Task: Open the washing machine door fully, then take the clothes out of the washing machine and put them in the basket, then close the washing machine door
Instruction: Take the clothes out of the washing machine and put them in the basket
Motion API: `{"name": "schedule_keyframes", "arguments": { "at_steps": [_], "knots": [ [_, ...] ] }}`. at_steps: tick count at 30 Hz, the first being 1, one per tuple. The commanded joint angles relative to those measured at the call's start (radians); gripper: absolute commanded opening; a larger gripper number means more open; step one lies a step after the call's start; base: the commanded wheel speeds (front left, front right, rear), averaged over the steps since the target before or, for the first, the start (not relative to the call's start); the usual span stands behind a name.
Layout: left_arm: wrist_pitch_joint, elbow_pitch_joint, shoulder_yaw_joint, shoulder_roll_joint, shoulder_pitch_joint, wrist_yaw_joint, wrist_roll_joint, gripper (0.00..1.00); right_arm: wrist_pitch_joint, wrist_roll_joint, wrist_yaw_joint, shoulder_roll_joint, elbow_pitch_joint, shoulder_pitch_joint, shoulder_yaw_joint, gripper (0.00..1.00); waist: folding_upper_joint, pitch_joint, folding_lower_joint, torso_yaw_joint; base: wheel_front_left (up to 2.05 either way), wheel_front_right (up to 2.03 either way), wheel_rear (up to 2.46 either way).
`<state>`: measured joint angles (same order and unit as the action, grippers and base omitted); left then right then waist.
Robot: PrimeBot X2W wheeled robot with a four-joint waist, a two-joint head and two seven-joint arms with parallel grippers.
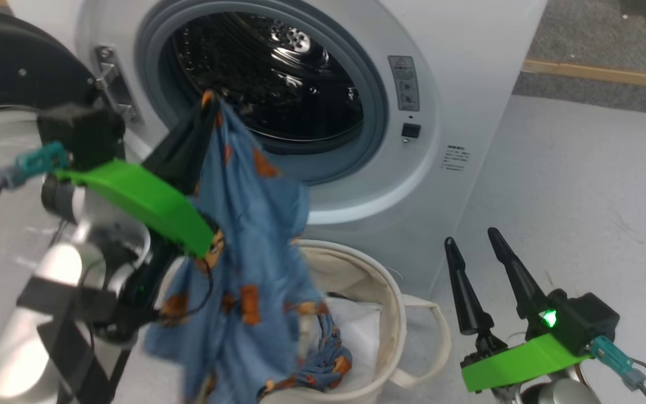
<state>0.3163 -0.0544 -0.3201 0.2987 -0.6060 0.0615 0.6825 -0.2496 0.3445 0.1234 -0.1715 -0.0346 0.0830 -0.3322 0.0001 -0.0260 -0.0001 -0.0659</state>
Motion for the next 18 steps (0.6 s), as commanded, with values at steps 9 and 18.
{"name": "schedule_keyframes", "arguments": {
  "at_steps": [9, 18],
  "knots": [
    [-0.009, -0.100, 0.074, 0.061, 0.016, 0.006, 0.019, 0.00, -0.012, 0.001, 0.007, -0.006, -0.027, 0.037, -0.013, 1.00, -0.0001, -0.028, 0.0001, 0.063, 0.00, 0.00, 0.00],
    [0.062, -0.168, 0.071, 0.079, 0.014, 0.041, 0.027, 0.00, -0.012, 0.001, 0.007, 0.003, -0.034, 0.029, -0.005, 1.00, -0.0001, -0.030, 0.0001, 0.113, 0.00, 0.00, 0.00]
  ]
}}
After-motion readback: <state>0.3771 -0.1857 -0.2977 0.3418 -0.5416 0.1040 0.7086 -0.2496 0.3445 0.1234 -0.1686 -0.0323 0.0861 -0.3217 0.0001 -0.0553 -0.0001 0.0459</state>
